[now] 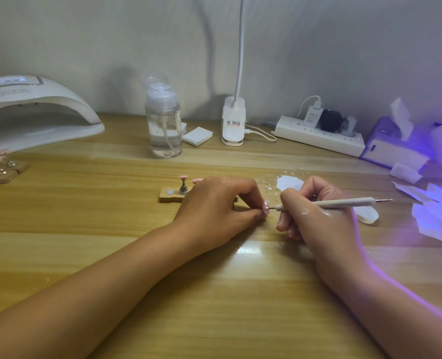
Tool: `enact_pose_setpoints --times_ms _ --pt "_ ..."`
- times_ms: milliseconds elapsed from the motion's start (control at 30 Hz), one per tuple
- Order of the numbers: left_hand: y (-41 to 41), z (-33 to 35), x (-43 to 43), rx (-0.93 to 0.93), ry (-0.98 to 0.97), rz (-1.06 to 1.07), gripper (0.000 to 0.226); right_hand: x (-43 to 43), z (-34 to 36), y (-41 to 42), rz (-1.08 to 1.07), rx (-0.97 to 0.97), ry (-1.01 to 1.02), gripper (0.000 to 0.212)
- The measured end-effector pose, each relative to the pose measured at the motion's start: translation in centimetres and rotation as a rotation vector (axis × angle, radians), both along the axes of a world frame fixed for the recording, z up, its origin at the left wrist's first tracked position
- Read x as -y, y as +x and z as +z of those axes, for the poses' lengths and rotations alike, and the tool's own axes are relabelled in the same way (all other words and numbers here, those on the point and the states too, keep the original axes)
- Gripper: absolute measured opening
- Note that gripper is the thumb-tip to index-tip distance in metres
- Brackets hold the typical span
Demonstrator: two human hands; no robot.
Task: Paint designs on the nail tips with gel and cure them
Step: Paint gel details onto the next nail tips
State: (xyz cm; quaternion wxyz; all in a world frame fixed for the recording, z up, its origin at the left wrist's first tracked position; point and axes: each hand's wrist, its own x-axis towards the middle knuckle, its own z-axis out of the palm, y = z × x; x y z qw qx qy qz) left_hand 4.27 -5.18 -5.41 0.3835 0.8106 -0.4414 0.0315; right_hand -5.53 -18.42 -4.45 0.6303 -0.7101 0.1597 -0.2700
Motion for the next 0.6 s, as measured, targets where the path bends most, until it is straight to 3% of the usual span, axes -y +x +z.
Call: enact_pose_setpoints --times_ms 600 --pt "0.02 -0.07 0.03 0.002 0.002 0.003 0.015 -0.06 -0.09 0.0 -0.006 -0.016 0.002 0.021"
